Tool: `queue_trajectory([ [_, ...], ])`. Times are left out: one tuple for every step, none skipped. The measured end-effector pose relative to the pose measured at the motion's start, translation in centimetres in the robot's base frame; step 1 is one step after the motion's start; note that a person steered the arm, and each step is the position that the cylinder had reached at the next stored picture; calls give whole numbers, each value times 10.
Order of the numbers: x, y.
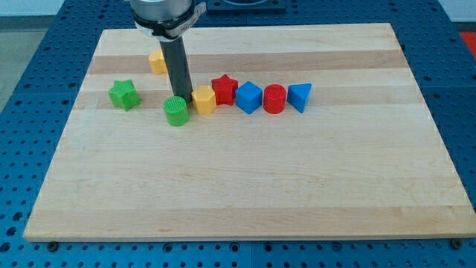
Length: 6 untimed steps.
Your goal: Place green circle left diagonally towards green star
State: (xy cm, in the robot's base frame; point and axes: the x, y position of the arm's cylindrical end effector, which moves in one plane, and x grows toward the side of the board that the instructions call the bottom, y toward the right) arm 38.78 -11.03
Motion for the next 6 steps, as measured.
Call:
queue_trajectory([
  [5,0],
  [5,0],
  [18,-2],
  [38,-2],
  [56,12],
  [73,28],
])
